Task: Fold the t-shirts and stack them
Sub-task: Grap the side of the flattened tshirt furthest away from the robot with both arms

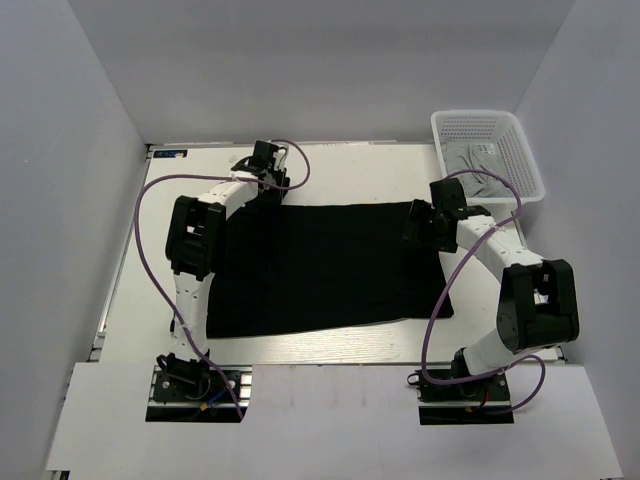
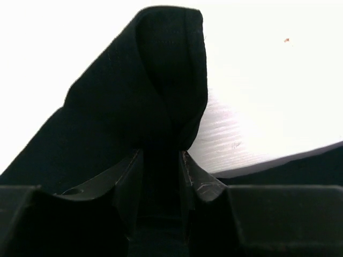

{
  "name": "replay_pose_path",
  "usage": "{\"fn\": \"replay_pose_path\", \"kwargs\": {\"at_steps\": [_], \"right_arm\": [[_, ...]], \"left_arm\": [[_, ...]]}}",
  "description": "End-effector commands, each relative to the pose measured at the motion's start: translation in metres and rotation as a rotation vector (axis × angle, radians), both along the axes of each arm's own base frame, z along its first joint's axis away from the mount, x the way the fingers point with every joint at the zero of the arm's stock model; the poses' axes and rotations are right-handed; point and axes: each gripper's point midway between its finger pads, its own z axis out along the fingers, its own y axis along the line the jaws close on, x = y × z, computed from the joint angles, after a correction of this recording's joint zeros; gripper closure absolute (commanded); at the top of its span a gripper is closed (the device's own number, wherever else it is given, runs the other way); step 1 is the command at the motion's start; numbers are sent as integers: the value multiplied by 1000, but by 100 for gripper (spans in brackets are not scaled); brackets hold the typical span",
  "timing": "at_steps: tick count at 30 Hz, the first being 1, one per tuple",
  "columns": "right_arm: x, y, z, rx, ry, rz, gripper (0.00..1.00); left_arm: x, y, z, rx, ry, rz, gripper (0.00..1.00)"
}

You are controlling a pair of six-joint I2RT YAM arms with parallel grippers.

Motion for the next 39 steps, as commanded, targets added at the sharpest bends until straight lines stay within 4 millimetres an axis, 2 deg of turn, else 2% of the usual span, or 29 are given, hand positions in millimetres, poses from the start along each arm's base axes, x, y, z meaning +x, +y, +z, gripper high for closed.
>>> {"fn": "replay_pose_path", "kwargs": {"at_steps": [1,2,4,5,7,10,14,15,16,18,19,23,25,29,34,37,39], "right_arm": [[18,2,16,8,-55,9,10],[17,2,16,8,-53,9,10],[17,2,14,6,-43,7,10],[17,2,14,10,-44,5,10],[17,2,12,8,-33,7,10],[19,4,12,10,-33,10,10],[20,6,8,16,-22,16,10],[21,6,8,19,-29,14,10],[22,7,9,20,-31,14,10],[24,10,7,33,-31,19,10],[24,9,5,32,-29,15,10],[27,13,4,45,-21,20,10],[28,12,3,41,-21,18,10],[28,11,2,36,-14,13,10],[29,11,2,37,-12,9,10],[32,12,1,41,-12,8,10],[33,13,0,43,-10,9,10]], "left_arm": [[17,11,43,-12,-93,40,57],[18,11,43,-12,-93,40,57],[18,16,44,7,-99,57,46],[19,18,44,18,-102,67,44],[22,19,48,22,-114,73,44],[21,23,39,49,-95,73,46],[23,28,44,72,-100,93,48],[23,28,51,67,-113,93,46],[24,33,49,74,-115,95,44],[27,29,63,56,-143,72,44],[24,30,59,58,-135,71,44],[27,28,59,58,-137,57,54],[27,28,46,66,-110,56,54],[30,38,49,60,-110,84,57],[27,26,44,12,-105,18,60],[24,12,44,-40,-92,-43,50],[27,9,47,-59,-109,-43,49]]}}
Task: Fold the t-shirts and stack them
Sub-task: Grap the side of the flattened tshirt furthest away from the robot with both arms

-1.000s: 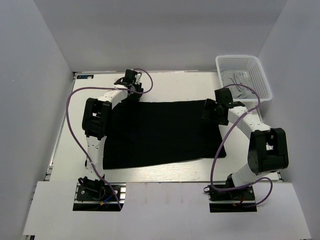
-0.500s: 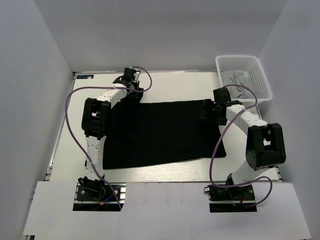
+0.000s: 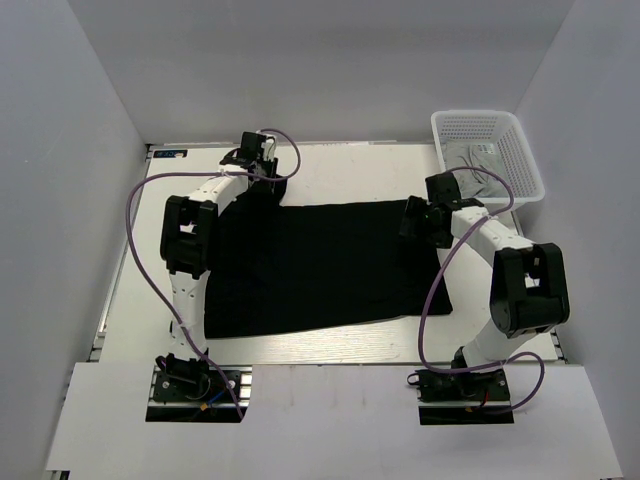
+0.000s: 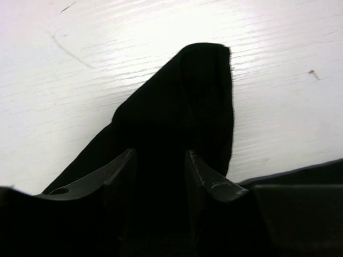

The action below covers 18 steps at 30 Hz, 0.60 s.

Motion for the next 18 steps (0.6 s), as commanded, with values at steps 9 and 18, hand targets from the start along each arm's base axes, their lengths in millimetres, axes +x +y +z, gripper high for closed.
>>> {"fn": "replay_pose_path", "kwargs": {"at_steps": [9,18], "right_arm": [[19,4,8,15,-33,-7,10],[27,3,8,2,-41,-11,10]], "left_arm": [[39,-26,19,-145,-80,39,45],[47,-3,0,-63,-57,131,61]]}}
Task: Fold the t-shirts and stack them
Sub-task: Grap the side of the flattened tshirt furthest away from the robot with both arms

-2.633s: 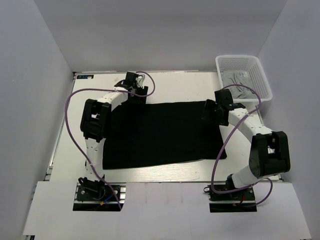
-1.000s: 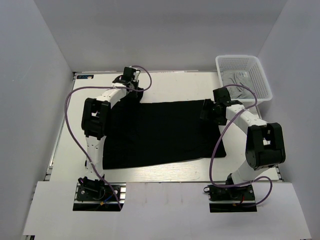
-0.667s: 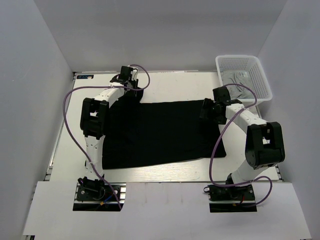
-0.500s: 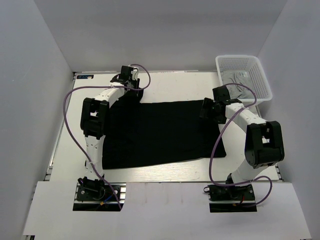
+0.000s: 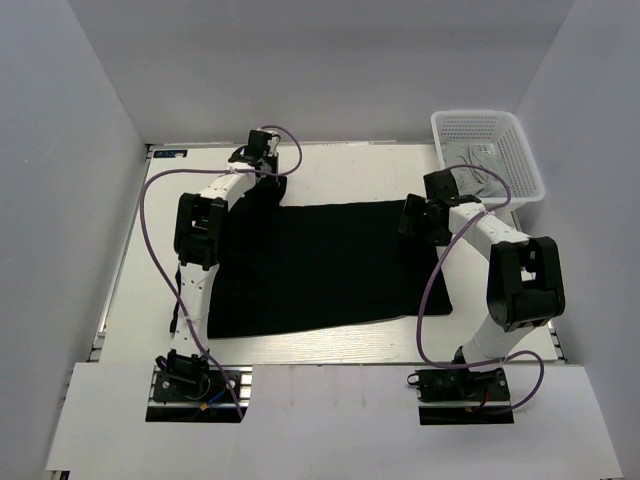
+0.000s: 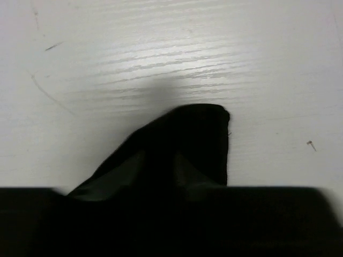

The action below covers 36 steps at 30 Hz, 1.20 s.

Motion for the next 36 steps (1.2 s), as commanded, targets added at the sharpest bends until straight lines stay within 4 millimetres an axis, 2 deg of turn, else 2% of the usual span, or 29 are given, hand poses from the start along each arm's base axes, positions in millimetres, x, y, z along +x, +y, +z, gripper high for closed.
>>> {"fn": "replay_pose_path", "kwargs": {"at_steps": [1,3,4,5,6,7,8,9,10,11,12,13,14,15,16,17,18,19,20,22,23,25,28,29,30,32,34,36], "right_arm": [[22,3,14,9,-58,-18,10],[26,3,8,3,-53,-16,10],[33,3,13,6,-66,-23,10],[35,4,9,-5,-61,-24,10],[38,3,3,-11,-50,-29,10],[52,2,14,-21,-90,-44,10],[55,2,9,-30,-83,-54,10],[67,4,11,-31,-102,-56,10],[73,2,6,-51,-101,-70,10],[90,4,20,-42,-141,-92,10],[94,2,8,-57,-118,-99,10],[100,-1,8,-78,-127,-117,10],[115,1,25,-74,-162,-125,10],[119,0,24,-82,-168,-136,10],[123,-1,10,-96,-143,-138,10],[131,0,18,-94,-161,-147,10],[138,0,18,-101,-166,-155,10],[142,-1,13,-109,-157,-166,10],[142,-3,6,-125,-143,-177,10],[146,-2,8,-128,-140,-185,10],[146,-4,-2,-138,-124,-190,10],[149,-3,-6,-143,-127,-190,10],[152,-3,-9,-151,-124,-187,11],[150,-3,-17,-160,-106,-186,12],[150,-2,-19,-161,-102,-184,12],[149,-2,-24,-163,-94,-181,17],[148,-1,-27,-165,-90,-178,21],[147,-1,-33,-169,-79,-178,32]], "left_arm": [[9,9,19,18,-42,41,73],[11,9,21,9,-50,49,89],[11,9,21,8,-50,49,97],[13,8,22,6,-60,49,100],[13,8,22,6,-60,49,100],[17,7,32,-2,-87,49,100],[17,8,36,3,-98,42,100],[14,8,32,6,-87,42,100],[18,8,44,4,-119,36,100],[19,14,52,7,-137,39,100],[14,15,50,21,-128,28,100],[15,16,56,24,-148,21,100],[16,14,64,19,-176,7,100],[12,16,74,31,-194,-7,100],[10,15,79,29,-207,-26,100],[9,14,85,27,-219,-39,100],[7,14,86,28,-218,-39,100],[7,15,98,34,-240,-47,100],[3,16,98,34,-236,-47,100],[-1,13,100,31,-240,-78,100],[-3,11,96,32,-231,-98,100],[-9,9,104,27,-240,-129,100],[-15,8,106,26,-242,-147,100],[-14,8,117,30,-267,-153,100],[-16,9,113,38,-260,-159,100],[-18,13,121,60,-273,-162,100],[-23,10,119,55,-262,-187,100],[-28,10,119,62,-253,-209,100]]}}
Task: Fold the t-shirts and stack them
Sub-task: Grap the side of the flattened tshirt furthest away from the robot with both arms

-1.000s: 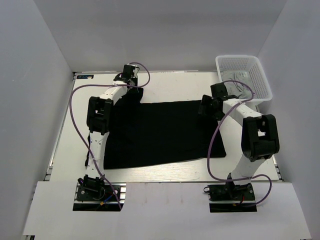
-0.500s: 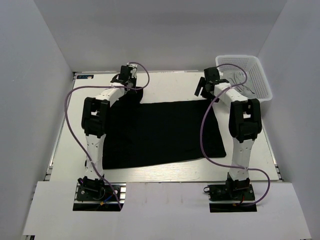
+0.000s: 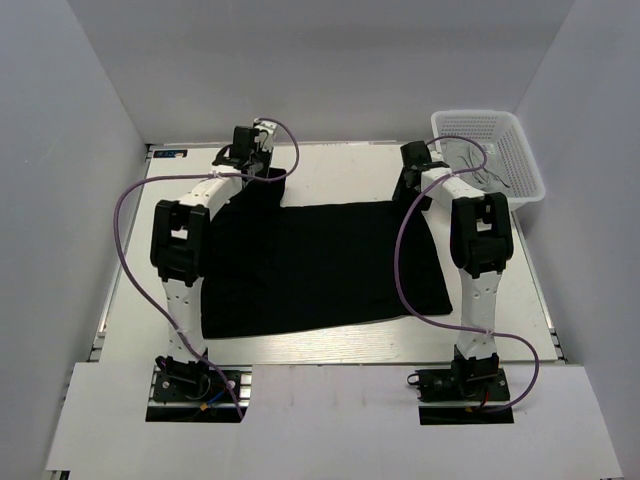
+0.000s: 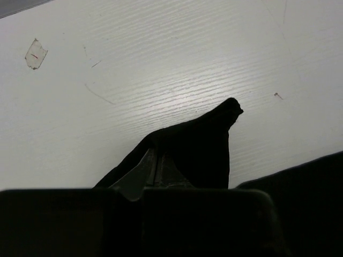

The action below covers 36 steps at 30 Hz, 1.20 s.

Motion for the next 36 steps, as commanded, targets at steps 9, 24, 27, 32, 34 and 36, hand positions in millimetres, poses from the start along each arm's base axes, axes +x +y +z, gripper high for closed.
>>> {"fn": "replay_pose_path", "kwargs": {"at_steps": [9,24,27,32,34,36], "right_arm": [[4,-4,9,-43,-42,-27,100],[-28,-9,59,-38,-210,-2,100],[-28,-8,66,-43,-227,20,100],[-33,-7,83,-38,-270,37,100],[-37,-3,85,-13,-281,55,100],[-42,-2,95,-9,-298,71,100]], "left_arm": [[-31,12,51,11,-62,-18,100],[-103,32,100,59,4,-29,100],[-119,38,114,52,-7,-7,100],[-155,41,113,-26,33,116,100],[-173,42,103,-62,62,142,100],[-187,41,93,-118,102,217,100]]}}
